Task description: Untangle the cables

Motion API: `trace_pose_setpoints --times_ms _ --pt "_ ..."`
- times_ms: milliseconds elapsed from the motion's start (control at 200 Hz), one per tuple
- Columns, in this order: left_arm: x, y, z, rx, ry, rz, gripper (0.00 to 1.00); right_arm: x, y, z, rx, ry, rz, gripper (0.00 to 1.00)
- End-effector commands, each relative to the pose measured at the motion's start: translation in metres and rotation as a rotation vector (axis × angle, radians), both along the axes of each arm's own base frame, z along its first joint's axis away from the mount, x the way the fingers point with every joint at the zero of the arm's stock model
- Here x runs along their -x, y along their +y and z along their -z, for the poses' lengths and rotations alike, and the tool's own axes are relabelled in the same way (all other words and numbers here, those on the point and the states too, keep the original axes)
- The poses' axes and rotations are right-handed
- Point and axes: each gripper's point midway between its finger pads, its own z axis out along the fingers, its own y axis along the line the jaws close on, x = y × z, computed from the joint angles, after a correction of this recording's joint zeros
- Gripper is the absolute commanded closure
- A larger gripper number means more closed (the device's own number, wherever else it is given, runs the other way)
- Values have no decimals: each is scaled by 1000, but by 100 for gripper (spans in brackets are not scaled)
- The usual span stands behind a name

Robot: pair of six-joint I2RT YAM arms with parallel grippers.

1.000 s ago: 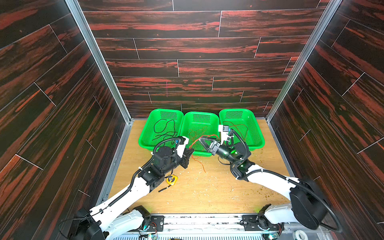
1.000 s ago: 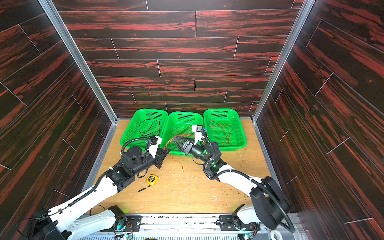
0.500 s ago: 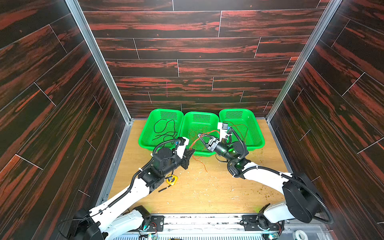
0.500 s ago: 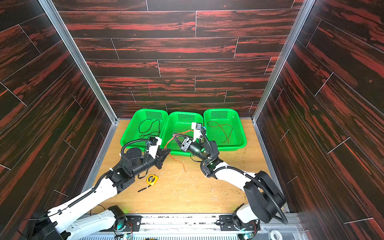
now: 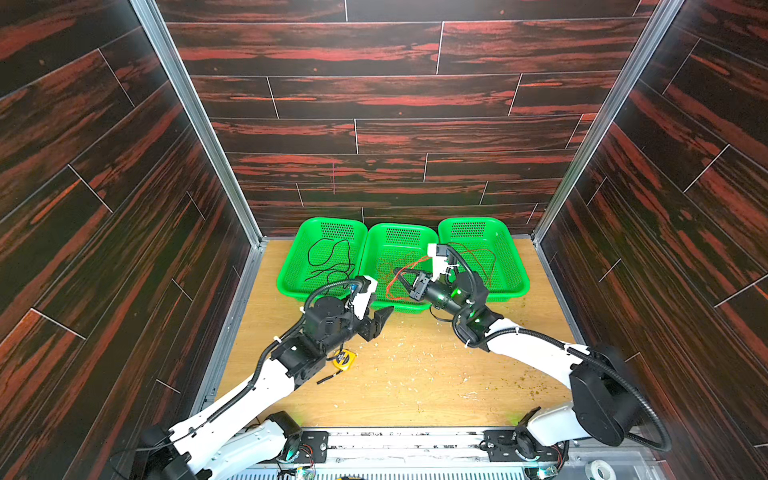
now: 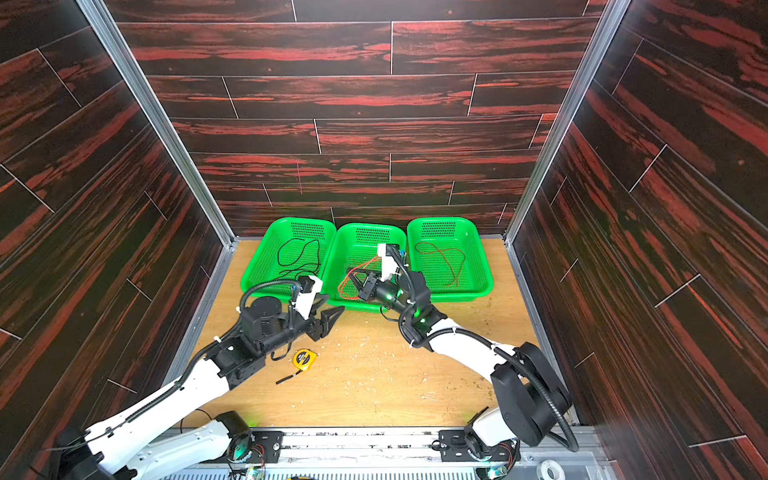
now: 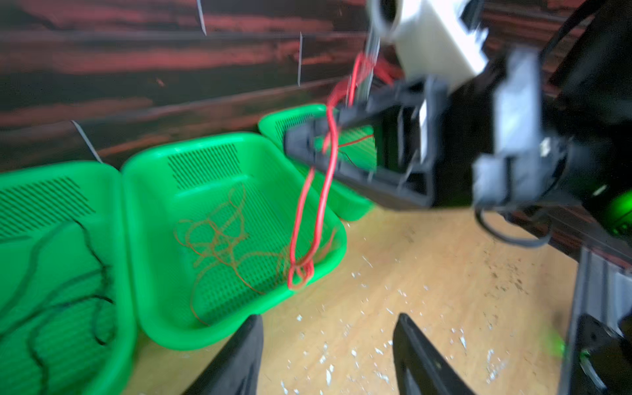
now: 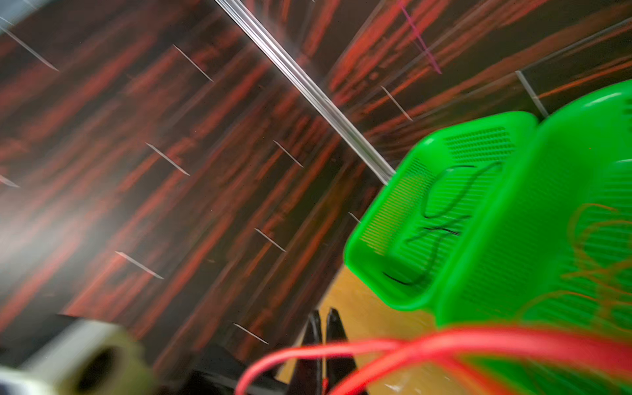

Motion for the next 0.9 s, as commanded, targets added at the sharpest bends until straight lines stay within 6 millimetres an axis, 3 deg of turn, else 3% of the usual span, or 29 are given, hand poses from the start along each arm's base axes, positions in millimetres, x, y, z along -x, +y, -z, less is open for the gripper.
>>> trace_pose_setpoints --times_ms 0,311,671,892 --pt "-4 7 -30 -9 -76 -38 37 4 -5 0 116 -30 21 100" --pt "-30 -12 -16 -98 -35 -32 48 14 2 13 225 -30 -10 100" --pt "-31 -21 10 -156 45 6 54 19 4 11 257 -52 -32 100" --pt "-40 -23 13 -155 44 -14 76 24 11 12 260 -51 -67 100"
